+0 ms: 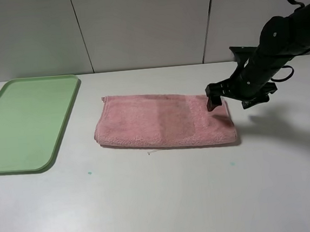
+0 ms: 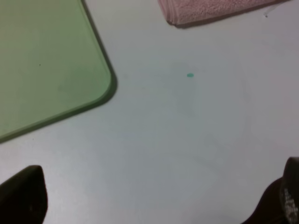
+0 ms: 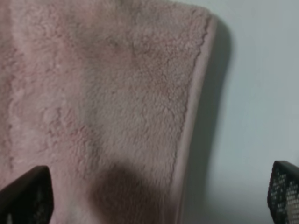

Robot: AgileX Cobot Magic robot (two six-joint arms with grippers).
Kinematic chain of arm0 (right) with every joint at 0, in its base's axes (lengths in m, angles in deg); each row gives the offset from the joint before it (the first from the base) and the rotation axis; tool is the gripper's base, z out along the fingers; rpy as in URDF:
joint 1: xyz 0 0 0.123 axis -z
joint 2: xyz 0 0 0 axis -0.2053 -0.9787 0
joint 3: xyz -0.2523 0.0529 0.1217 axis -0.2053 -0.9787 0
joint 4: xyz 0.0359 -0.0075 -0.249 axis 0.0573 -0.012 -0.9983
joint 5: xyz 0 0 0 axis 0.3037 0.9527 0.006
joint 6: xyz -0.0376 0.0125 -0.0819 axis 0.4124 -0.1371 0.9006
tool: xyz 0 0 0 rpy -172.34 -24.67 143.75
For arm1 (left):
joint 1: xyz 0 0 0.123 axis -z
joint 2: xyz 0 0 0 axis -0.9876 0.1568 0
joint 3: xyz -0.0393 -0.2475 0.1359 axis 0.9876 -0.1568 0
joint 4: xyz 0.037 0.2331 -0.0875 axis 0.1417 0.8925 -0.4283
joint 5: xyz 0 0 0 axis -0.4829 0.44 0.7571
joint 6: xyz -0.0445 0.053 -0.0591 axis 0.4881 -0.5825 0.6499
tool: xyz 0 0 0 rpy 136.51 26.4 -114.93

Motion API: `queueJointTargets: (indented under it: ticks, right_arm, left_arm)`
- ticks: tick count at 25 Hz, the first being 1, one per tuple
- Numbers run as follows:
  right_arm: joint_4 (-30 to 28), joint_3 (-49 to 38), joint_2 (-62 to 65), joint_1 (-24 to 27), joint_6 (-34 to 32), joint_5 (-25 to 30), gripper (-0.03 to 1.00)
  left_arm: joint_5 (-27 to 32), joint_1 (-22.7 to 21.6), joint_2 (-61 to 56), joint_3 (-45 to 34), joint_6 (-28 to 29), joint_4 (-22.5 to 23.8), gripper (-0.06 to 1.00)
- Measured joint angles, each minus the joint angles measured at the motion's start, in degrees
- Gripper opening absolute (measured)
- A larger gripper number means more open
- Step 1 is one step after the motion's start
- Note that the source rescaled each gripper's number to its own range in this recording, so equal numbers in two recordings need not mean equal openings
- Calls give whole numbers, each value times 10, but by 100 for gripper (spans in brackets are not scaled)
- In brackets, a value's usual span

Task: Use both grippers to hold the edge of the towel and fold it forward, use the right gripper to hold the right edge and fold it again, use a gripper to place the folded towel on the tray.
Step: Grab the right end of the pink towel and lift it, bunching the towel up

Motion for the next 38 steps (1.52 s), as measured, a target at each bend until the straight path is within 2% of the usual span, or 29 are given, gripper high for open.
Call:
queueJointTargets:
  ticks: [16,29,30,32,36,38]
  right_arm:
    - [37,0,-57,0,-15,-17,100]
    - [36,9,-74,0,-15,-27,99]
    - [34,9,-74,0,-15,-27,96]
    - [32,9,-76,0,-14,-27,82]
    - [39,9,-79,0,-20,-15,42]
    - [45,9,-79,0,-27,-11,29]
  left_arm:
    - [0,0,0,0,0,0,100]
    - [0,0,0,0,0,0,100]
    - [0,0,0,0,0,0,100]
    - [0,0,0,0,0,0,100]
    - [0,0,0,0,0,0,100]
    - [0,0,0,0,0,0,100]
